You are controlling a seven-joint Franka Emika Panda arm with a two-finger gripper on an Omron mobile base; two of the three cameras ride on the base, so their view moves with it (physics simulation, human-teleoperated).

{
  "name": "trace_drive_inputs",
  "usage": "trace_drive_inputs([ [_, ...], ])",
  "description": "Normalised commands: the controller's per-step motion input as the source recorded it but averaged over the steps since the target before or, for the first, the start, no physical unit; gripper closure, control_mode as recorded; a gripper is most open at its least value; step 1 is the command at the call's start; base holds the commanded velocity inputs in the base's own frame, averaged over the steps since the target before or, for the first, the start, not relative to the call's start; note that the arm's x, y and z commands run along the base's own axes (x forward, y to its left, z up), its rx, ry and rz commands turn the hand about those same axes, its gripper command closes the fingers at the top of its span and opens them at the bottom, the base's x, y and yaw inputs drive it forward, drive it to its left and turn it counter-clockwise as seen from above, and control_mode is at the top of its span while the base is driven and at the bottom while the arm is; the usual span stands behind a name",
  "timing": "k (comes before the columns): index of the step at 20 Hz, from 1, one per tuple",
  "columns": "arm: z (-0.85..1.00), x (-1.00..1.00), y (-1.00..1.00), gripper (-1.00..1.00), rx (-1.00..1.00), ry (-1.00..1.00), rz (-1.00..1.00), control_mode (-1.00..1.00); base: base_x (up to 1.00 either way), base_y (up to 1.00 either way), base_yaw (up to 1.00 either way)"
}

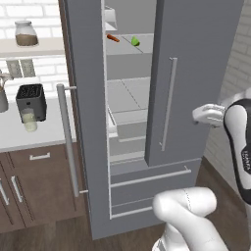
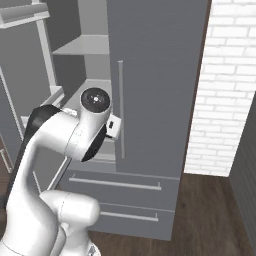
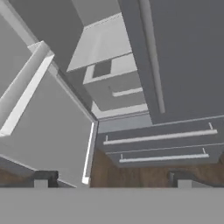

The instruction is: Grab a lemon wedge from the fridge and one ice cube from the ice bowl, and put them in the glass of lemonade.

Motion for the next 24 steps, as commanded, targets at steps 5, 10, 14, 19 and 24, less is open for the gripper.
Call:
trace_drive_inputs([
  [5, -0.24, 0.15, -0.24, -1.00, -0.34, -0.07, 0.00, -1.00, 0.00, 0.00, 0.00],
  [10, 0.01, 0.11, 0.02, -1.00, -0.03, -0.12, 0.00, -1.00, 0.00, 0.00, 0.00],
  [14, 0.12, 0.13, 0.00, -1.00, 0.06, -0.13, 0.00, -1.00, 0.00, 0.00, 0.00],
  [19, 0.18, 0.31, 0.00, -1.00, 0.09, -0.15, 0.00, -1.00, 0.00, 0.00, 0.00],
  [24, 0.04, 0.53, 0.00, -1.00, 0.03, -0.08, 0.00, -1.00, 0.00, 0.00, 0.00],
])
